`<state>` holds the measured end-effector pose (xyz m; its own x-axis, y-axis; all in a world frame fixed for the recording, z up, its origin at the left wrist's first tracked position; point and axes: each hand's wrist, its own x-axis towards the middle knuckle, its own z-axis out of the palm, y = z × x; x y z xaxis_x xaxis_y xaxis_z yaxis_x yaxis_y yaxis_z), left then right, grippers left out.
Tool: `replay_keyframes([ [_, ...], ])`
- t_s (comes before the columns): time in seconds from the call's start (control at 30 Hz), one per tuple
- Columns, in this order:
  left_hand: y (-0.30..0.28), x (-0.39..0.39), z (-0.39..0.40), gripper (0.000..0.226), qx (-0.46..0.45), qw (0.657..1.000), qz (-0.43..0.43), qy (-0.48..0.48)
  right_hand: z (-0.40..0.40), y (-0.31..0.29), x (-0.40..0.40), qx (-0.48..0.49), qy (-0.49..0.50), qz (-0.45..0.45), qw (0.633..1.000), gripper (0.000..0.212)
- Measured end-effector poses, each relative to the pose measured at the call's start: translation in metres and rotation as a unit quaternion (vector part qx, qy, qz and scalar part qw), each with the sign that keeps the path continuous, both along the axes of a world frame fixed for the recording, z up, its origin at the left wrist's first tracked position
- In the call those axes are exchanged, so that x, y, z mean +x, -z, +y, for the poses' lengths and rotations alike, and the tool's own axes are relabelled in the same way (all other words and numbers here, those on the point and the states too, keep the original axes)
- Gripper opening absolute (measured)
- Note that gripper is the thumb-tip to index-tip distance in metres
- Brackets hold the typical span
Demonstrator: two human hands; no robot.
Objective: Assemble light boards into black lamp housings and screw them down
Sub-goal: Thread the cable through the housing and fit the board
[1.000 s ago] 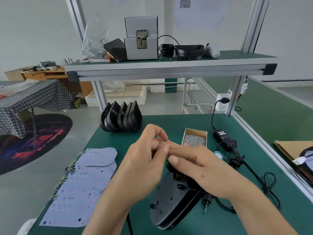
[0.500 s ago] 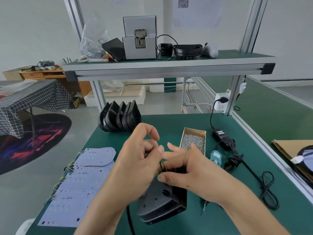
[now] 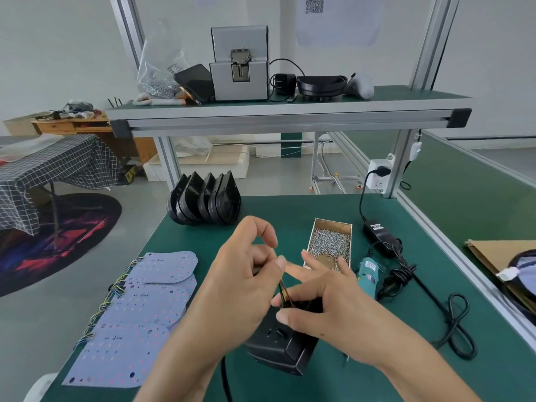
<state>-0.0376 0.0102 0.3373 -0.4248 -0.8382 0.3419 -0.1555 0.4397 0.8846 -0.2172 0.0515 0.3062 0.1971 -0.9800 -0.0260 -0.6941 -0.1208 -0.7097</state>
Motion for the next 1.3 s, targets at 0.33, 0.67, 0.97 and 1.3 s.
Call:
replay_keyframes([
  [0.33,-0.004,0.003,0.002,0.023,-0.015,0.999,0.035,-0.025,-0.008,-0.016,-0.002,-0.005,-0.081,-0.069,0.994,0.019],
  [0.67,-0.001,0.012,0.002,0.024,-0.02,0.998,0.06,-0.007,-0.005,-0.01,0.003,0.029,-0.045,-0.064,0.997,0.016],
  [0.97,0.008,0.009,-0.001,0.029,-0.002,0.998,0.06,-0.005,-0.003,-0.001,0.003,0.019,-0.032,-0.018,0.999,0.015],
  [1.3,0.017,0.007,-0.01,0.017,-0.003,0.998,0.06,-0.006,-0.008,0.011,0.004,0.005,-0.022,0.0,1.0,0.012],
])
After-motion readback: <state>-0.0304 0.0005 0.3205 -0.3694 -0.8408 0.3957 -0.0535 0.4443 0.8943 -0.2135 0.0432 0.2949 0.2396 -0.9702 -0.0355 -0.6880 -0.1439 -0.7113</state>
